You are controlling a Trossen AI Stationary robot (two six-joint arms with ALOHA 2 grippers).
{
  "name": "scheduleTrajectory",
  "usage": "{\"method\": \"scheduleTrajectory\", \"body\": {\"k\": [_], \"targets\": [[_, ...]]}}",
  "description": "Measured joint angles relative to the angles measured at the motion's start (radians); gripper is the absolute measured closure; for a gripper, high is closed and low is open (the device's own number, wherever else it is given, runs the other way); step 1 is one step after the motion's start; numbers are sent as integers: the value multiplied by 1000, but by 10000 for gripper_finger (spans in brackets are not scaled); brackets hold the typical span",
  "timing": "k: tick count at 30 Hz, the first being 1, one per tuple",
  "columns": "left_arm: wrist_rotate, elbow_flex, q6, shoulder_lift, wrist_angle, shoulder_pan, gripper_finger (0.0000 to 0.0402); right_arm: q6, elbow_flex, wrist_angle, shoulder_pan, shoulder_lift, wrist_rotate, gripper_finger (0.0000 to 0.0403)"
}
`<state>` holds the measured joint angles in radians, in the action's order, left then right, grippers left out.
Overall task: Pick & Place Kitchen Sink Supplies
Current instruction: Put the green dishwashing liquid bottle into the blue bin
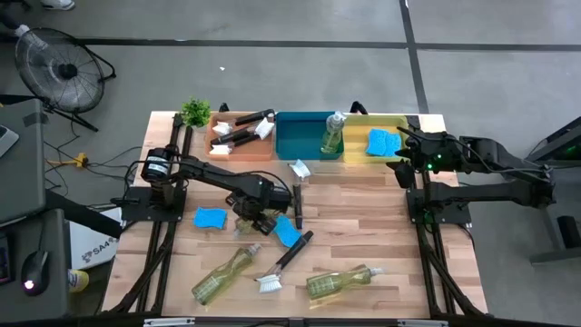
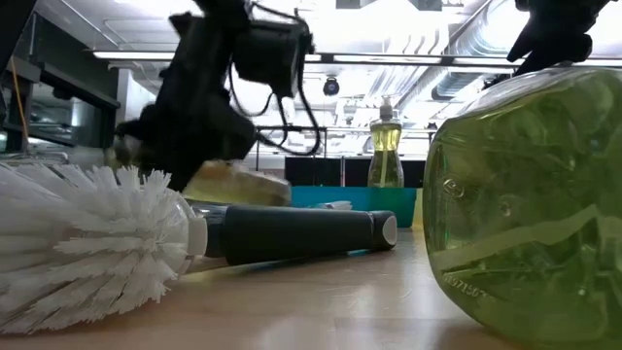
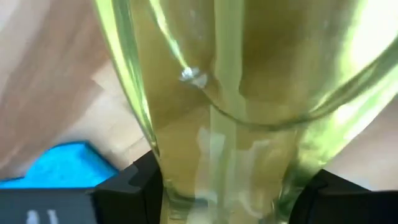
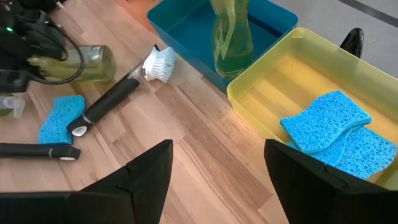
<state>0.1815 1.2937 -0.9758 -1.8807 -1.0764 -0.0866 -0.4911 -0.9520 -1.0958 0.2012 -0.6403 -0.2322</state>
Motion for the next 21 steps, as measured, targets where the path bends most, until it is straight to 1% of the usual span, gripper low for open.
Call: {"method": "scheduleTrajectory", "body": {"k": [3, 6, 9, 12, 17, 21], "targets": [[-5, 65, 74, 1, -81, 1, 206, 2, 0, 0, 0, 0, -4, 155], [-8, 124, 112, 1, -146, 2, 206, 2, 0, 3, 0, 0, -1, 155], [-11, 189, 149, 1, -241, 2, 206, 9, 0, 32, 0, 0, 25, 155], [-33, 253, 188, 2, -338, 1, 206, 83, 0, 74, 0, 0, 94, 155], [-97, 360, 266, 2, -488, 1, 206, 264, 0, 174, 0, 0, 261, 155], [-106, 443, 303, 4, -492, 10, 206, 342, 0, 254, 0, -20, 332, 155]]}}
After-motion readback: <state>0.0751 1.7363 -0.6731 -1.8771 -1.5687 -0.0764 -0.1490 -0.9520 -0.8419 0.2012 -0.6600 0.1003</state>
